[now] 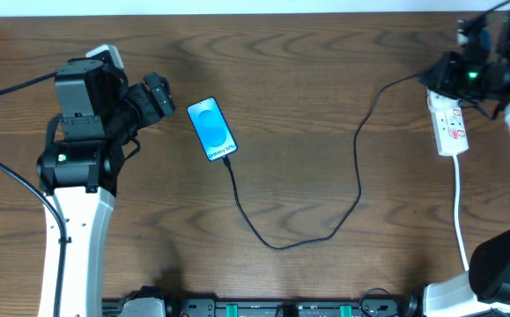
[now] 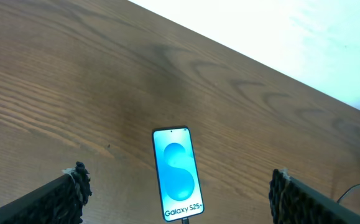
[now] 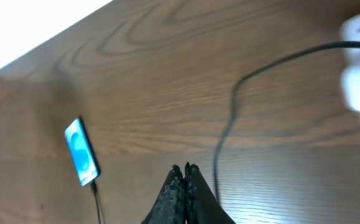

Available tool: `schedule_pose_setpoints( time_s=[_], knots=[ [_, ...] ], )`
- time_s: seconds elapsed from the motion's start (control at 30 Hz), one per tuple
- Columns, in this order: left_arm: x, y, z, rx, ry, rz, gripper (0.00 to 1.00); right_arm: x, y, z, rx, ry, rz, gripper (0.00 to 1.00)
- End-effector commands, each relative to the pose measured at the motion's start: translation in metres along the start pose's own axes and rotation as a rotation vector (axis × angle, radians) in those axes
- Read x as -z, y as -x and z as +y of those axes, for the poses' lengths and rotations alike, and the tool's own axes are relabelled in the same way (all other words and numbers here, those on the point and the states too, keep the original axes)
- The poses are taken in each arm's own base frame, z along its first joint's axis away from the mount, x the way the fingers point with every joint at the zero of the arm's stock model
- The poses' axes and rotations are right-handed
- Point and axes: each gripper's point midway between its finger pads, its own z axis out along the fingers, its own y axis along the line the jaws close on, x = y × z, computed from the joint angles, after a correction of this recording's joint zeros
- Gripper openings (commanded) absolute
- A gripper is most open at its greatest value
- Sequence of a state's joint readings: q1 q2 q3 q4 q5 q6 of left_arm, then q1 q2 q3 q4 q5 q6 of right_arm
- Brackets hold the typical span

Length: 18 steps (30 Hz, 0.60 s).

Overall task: Plug charger to phone and switch on socket
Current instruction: 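Move the right gripper over the white power strip's switch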

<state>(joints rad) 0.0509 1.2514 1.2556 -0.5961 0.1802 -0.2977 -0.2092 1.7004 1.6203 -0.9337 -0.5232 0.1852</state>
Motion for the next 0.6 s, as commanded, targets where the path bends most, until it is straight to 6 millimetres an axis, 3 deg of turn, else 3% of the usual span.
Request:
schedule_pose_setpoints(
  time_s=[0.0,0.2,0.57],
  knots=[
    [0.001,0.004,0.002,-0.007,0.011,-0.01,0.94,0.014,0.011,-0.031,-0.071,-0.026,-0.04,0.01],
    [0.001,0.004,0.002,-0.007,0.011,-0.01,0.94,0.017,0.017,-0.074,-0.183,-0.066,-0.054,0.01],
    [0.001,0.004,0.002,-0.007,0.011,-0.01,0.95,-0.025,0.008,-0.138,-0.303,-0.098,0.02,0.01]
  ],
)
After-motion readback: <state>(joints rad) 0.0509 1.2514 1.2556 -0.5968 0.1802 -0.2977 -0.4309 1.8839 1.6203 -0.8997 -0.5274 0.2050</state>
